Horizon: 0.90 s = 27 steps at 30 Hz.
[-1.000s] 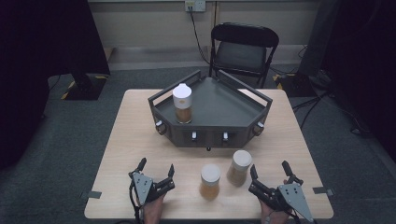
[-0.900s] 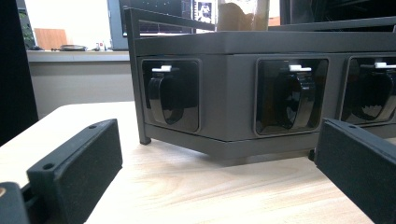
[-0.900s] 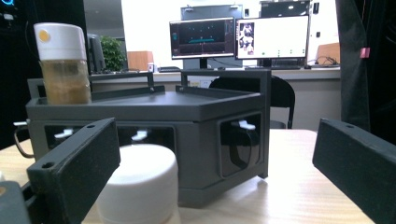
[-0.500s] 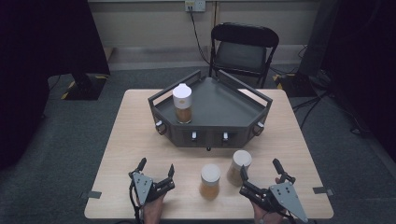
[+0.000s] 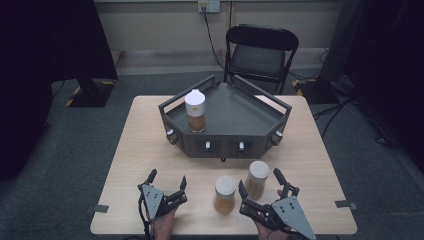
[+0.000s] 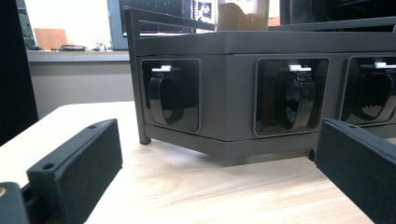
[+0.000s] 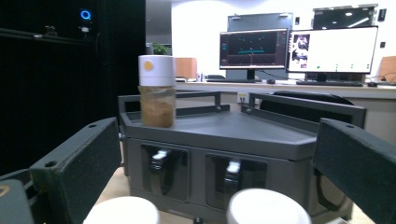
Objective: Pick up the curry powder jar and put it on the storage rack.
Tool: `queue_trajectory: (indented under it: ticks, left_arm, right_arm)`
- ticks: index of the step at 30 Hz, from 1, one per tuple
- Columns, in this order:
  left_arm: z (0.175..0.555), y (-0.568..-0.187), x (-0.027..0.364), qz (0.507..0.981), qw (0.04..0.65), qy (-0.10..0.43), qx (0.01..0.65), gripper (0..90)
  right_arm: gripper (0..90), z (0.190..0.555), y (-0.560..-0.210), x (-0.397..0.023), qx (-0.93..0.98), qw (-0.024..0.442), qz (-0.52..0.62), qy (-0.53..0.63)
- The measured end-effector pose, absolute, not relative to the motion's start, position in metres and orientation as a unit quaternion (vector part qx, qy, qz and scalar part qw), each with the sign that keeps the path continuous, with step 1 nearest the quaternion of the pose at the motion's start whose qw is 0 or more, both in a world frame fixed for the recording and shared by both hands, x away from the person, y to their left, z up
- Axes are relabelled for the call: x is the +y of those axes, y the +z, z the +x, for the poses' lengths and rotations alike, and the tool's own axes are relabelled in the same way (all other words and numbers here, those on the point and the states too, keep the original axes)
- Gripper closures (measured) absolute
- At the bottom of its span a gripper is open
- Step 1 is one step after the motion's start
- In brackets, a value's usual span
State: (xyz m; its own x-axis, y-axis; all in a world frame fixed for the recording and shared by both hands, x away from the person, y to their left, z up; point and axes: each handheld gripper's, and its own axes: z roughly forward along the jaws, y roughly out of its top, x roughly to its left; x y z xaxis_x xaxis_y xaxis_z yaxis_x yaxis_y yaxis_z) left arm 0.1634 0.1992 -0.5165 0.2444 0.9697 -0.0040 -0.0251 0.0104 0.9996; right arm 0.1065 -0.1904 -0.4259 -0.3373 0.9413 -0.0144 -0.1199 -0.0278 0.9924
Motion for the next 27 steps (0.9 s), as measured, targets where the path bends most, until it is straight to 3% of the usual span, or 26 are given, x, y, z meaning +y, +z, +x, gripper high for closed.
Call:
queue_trajectory:
  ticks: [27]
  left_arm:
    - [0.163, -0.517, 0.199, 0.549, 0.566, 0.439, 0.430, 0.3]
  right_arm:
    - [0.7, 0.112, -0.445, -0.155, 0.579, 0.403, 0.356, 0.613]
